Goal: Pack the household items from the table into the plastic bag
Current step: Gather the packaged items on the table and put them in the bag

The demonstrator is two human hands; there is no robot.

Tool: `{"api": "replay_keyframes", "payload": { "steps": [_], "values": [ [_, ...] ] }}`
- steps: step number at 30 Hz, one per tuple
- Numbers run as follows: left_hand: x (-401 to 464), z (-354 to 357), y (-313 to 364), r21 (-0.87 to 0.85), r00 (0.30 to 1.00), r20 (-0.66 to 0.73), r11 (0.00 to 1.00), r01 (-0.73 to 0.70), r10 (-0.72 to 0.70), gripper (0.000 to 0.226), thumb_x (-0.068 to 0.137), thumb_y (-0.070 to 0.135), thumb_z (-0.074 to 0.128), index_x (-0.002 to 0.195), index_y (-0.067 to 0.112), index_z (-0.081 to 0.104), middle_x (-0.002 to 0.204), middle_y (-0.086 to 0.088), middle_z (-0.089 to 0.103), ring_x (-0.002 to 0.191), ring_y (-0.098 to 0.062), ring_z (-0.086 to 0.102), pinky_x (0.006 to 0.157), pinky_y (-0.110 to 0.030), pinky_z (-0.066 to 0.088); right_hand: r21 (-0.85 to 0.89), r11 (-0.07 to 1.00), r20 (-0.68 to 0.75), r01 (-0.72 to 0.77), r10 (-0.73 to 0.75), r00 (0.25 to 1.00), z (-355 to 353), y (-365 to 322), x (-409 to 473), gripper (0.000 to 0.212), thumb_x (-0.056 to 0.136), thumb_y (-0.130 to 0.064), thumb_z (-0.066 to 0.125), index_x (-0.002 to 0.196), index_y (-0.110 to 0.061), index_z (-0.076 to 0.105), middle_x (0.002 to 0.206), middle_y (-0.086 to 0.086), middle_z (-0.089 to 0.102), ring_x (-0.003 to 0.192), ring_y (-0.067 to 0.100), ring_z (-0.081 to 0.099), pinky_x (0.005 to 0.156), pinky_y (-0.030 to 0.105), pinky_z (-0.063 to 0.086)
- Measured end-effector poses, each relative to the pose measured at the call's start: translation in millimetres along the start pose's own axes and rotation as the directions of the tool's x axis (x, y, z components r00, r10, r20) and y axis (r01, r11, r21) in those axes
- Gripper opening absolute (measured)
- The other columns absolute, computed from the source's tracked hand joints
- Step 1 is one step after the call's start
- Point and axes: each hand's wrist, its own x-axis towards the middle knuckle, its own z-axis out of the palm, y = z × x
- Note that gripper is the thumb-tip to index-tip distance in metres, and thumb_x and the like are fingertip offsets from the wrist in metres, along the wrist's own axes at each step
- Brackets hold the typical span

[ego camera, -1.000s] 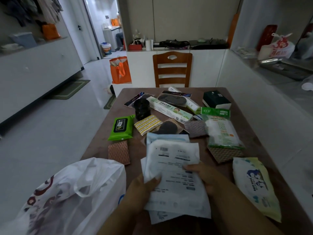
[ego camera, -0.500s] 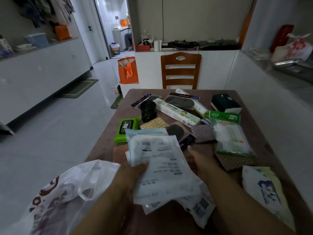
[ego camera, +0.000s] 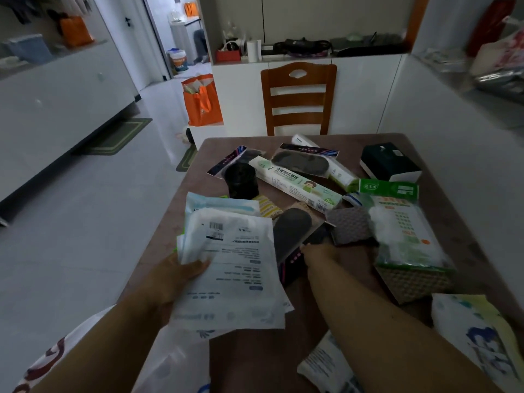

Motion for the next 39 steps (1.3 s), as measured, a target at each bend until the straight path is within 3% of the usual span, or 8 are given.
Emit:
{"api": "replay_keyframes", "payload": {
  "steps": [4,7,13,18,24,26,29,39],
  "values": [
    [1,-1,0,0.049,1.0,-0.024,0.999,-0.001,0.002,0.024,0.088,0.017,0.064,0.108,0.006,0.064,0.084,-0.017,0.077,0.068,-0.032,0.075,0.054,-0.04,0.059,-0.175,0.903,-0.174,0.392,-0.42,0.891,-17,-30,-27,0.028,0.097,-0.024,0.045,0.121,-0.01,0.049,0.12,0.014,0.062,0.109,0.034,0.059,0.091,0.039,0.048],
    [-2,12,-1,0.072,1.0,-0.015,0.997,0.0,0.001,0.025,0.088,0.017,0.064,0.107,0.001,0.063,0.071,-0.012,0.077,0.061,-0.026,0.074,0.051,-0.036,0.059,-0.088,0.831,-0.238,0.549,-0.553,0.799,-51,-60,-55,0.024,0.098,-0.025,0.044,0.117,-0.013,0.049,0.105,0.005,0.059,0.097,0.023,0.058,0.083,0.035,0.044],
    [-23,46,-6,0.041,0.999,-0.039,0.999,0.009,-0.008,0.028,0.084,0.024,0.07,0.102,0.002,0.068,0.081,-0.02,0.075,0.064,-0.03,0.074,0.055,-0.042,0.06,0.163,0.961,0.249,0.222,-0.258,0.934,-93,-63,-97,0.018,0.096,-0.018,0.049,0.096,-0.008,0.064,0.079,0.007,0.064,0.066,0.016,0.059,0.055,0.027,0.042],
    [-46,66,-14,0.059,0.998,-0.01,0.996,-0.06,0.06,0.007,0.089,0.02,0.063,0.087,0.013,0.063,0.062,-0.003,0.072,0.048,-0.005,0.068,0.046,-0.022,0.054,0.248,0.969,0.355,-0.01,-0.081,0.931,-89,9,-99,0.028,0.092,-0.023,0.059,0.112,-0.006,0.064,0.104,0.015,0.069,0.088,0.027,0.065,0.069,0.035,0.052],
    [-81,72,-21,-0.018,0.999,0.025,0.999,-0.029,0.029,0.025,0.096,0.023,0.05,0.108,0.005,0.063,0.076,-0.008,0.075,0.067,-0.017,0.071,0.059,-0.018,0.056,0.231,0.968,0.559,-0.102,-0.047,0.828,-84,35,-113,0.037,0.071,-0.011,0.071,0.107,-0.002,0.068,0.105,0.021,0.072,0.089,0.035,0.069,0.077,0.044,0.056],
    [-94,65,-19,-0.039,0.998,-0.006,0.997,-0.061,0.061,0.035,0.099,0.028,0.042,0.116,0.003,0.061,0.092,-0.02,0.075,0.083,-0.029,0.071,0.032,0.006,0.006,0.193,0.979,0.605,-0.071,-0.062,0.793,-79,37,-117,0.038,0.064,-0.012,0.07,0.1,-0.001,0.071,0.092,0.018,0.075,0.079,0.033,0.071,0.074,0.042,0.056],
    [-117,49,-22,-0.123,0.999,0.032,0.992,0.012,-0.008,0.047,0.097,0.047,0.035,0.095,0.012,0.066,0.065,-0.01,0.075,0.056,-0.02,0.072,0.047,-0.022,0.055,0.158,0.983,0.638,-0.091,-0.031,0.77,-71,41,-124,0.028,0.069,-0.009,0.066,0.094,0.001,0.07,0.08,0.018,0.074,0.07,0.033,0.07,0.068,0.039,0.055],
    [-155,-82,-15,0.226,0.96,-0.275,0.968,0.109,-0.044,0.06,0.097,0.051,0.032,0.093,0.0,0.062,0.087,-0.022,0.062,0.065,-0.029,0.058,0.064,-0.03,0.047,-0.128,0.989,0.744,0.068,0.05,0.666,-30,40,-184,0.015,0.085,-0.011,0.059,0.085,0.001,0.067,0.074,0.015,0.068,0.063,0.027,0.064,0.06,0.029,0.052]
  ]
}}
